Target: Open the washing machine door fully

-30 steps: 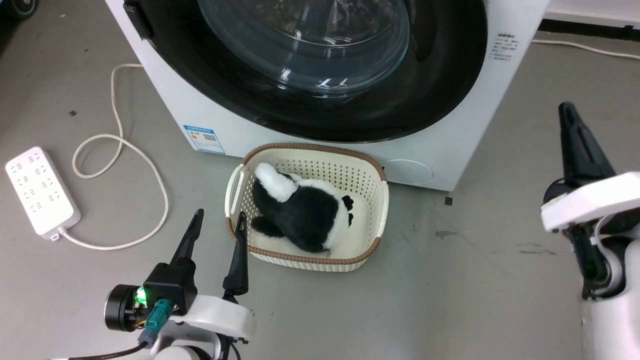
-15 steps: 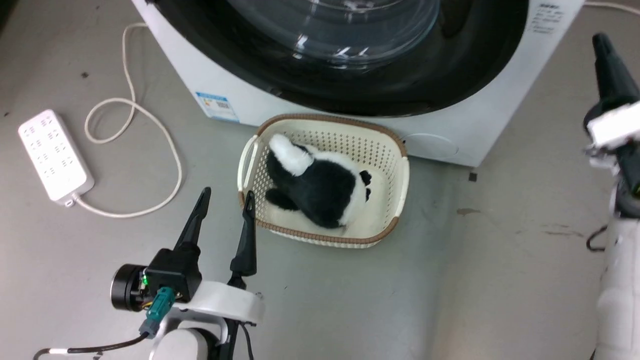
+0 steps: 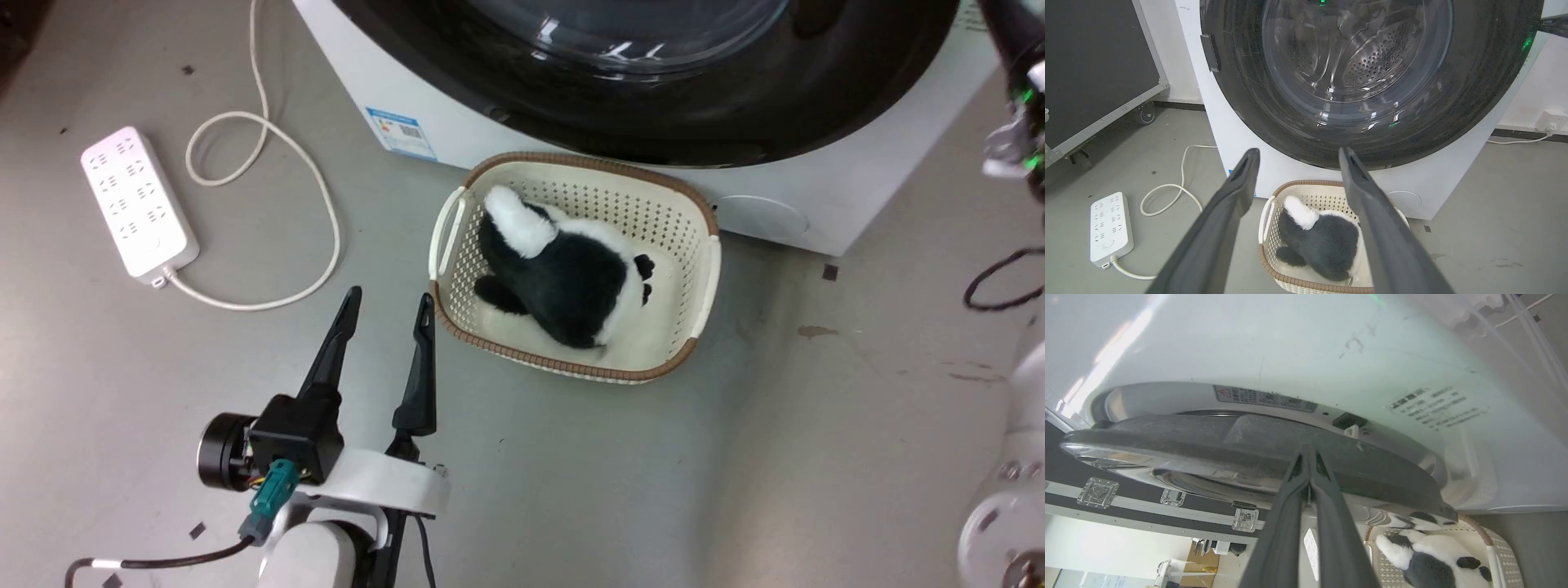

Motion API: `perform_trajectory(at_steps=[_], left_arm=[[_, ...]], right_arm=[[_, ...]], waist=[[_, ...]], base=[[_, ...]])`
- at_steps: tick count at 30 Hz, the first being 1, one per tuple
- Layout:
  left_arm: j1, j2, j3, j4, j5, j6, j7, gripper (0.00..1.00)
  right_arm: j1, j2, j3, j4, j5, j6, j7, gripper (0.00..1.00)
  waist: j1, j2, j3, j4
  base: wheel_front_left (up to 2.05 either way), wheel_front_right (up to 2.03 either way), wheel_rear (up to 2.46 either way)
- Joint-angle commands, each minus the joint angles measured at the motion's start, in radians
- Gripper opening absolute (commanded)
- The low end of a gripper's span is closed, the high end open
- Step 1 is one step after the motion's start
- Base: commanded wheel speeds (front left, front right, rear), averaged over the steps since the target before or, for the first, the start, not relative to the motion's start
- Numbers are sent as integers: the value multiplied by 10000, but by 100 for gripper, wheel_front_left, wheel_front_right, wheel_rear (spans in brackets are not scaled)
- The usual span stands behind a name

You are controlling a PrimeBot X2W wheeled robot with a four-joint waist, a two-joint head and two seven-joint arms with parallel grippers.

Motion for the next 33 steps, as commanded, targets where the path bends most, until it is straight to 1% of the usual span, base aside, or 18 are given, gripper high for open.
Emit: perform_trajectory(at_steps=[1,3,7,11,16,20,27,30,33], left_arm=[[-227,7,-100,6,-80,53,-108,100],[-243,7,-130,12,-100,63,-129,100],[-351,8,-288,15,-208,129,-233,100],[-424,8,-370,3,-267,172,-296,100],[-533,8,-438,-2,-336,232,-400,100],[-543,9,-457,71,-326,248,-484,100],[-364,9,-332,187,-158,168,-486,100],[-212,8,-293,278,-86,158,-486,100],[40,8,-246,411,7,135,-486,100]], right_arm=[[-628,-77,-304,391,13,-2,293,0],[-808,-108,-442,555,-43,-2,398,0],[-1633,-251,-1120,1302,-364,-3,846,0],[-2036,-312,-1469,1656,-540,-3,1206,0],[-2413,-294,-1972,2214,-779,-3,2082,0],[-2398,-189,-2228,2355,-825,-4,2914,0],[-1107,-1,-2396,1675,-753,-4,3614,0],[-417,35,-2470,1557,-409,-4,3883,0],[353,42,-1978,1839,265,-4,3996,0]], waist=[[-1,-1,123,144],[-1,-1,156,192],[-1,-1,347,415],[-1,-1,471,528],[-1,-1,624,631],[-1,-1,561,649],[-1,-1,-167,379],[-1,-1,-670,237],[-1,-1,-1242,97]], base=[[0,0,0],[0,0,0],[0,0,0],[0,0,0],[0,0,0],[0,0,0],[0,0,0],[0,0,0],[0,0,0]])
